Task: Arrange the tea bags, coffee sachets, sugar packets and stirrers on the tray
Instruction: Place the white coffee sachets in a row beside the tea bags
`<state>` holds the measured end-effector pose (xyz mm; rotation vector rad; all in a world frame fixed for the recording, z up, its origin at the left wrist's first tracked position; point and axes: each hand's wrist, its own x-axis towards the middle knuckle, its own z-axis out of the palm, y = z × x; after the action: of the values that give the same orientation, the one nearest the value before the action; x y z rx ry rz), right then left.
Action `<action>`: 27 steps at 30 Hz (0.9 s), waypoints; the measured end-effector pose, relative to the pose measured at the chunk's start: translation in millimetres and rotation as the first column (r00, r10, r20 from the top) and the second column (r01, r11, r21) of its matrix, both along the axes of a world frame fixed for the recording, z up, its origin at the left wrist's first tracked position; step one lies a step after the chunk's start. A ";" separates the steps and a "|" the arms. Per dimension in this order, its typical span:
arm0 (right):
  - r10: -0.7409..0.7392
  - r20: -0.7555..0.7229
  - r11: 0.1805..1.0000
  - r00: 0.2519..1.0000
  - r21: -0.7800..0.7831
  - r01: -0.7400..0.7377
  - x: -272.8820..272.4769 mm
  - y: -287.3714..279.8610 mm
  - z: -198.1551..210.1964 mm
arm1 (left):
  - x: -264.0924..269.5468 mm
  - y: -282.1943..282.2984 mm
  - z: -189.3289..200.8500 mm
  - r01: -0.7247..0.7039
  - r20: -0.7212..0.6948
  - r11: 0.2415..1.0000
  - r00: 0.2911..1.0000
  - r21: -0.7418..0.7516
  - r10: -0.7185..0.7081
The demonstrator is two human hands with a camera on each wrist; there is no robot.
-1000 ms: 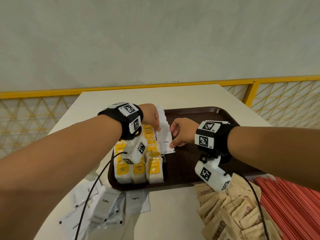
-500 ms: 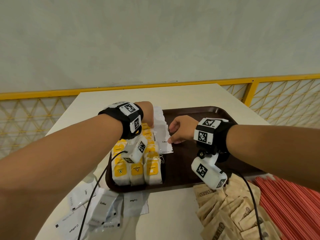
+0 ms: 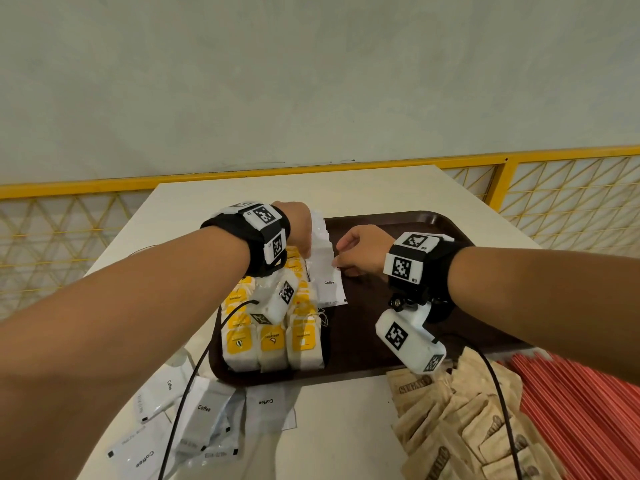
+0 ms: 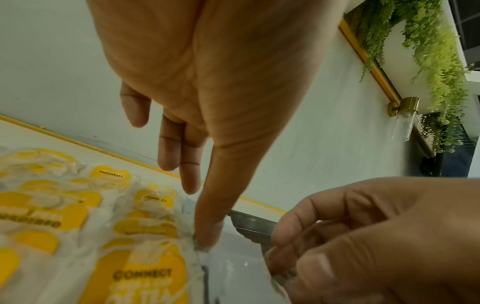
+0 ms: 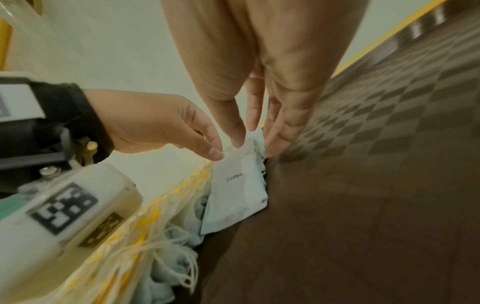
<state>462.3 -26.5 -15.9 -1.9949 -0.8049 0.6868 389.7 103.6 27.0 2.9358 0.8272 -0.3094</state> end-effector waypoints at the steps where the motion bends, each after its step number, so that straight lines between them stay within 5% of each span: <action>1: -0.028 -0.002 1.000 1.000 0.001 0.028 0.1 1.4 -0.3 | 0.1 0.5 -0.7 -0.006 0.002 1.000 1.000 0.002 0.006; 6: -0.102 -0.179 0.993 0.978 0.038 0.111 -2.4 8.0 0.5 | -0.1 1.4 -2.8 -0.029 0.028 1.000 0.999 0.000 0.029; 16: 0.046 -0.013 0.999 0.999 -0.014 -0.047 -1.1 -6.2 3.8 | -3.0 7.3 3.1 -0.043 0.125 0.996 0.991 -0.073 0.052; 20: 0.206 0.116 0.962 0.972 -0.206 -0.180 -7.6 -16.5 4.5 | -7.1 6.8 4.1 -0.021 0.077 0.994 0.997 -0.109 0.029; 27: 0.197 0.173 0.967 0.965 -0.195 -0.163 -13.1 -12.4 6.0 | -7.2 2.2 0.9 0.022 0.012 0.996 1.000 -0.087 -0.021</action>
<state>449.2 -38.9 -9.9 -2.1929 -1.0840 0.6997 382.5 105.8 27.9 2.8650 0.7607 -0.3221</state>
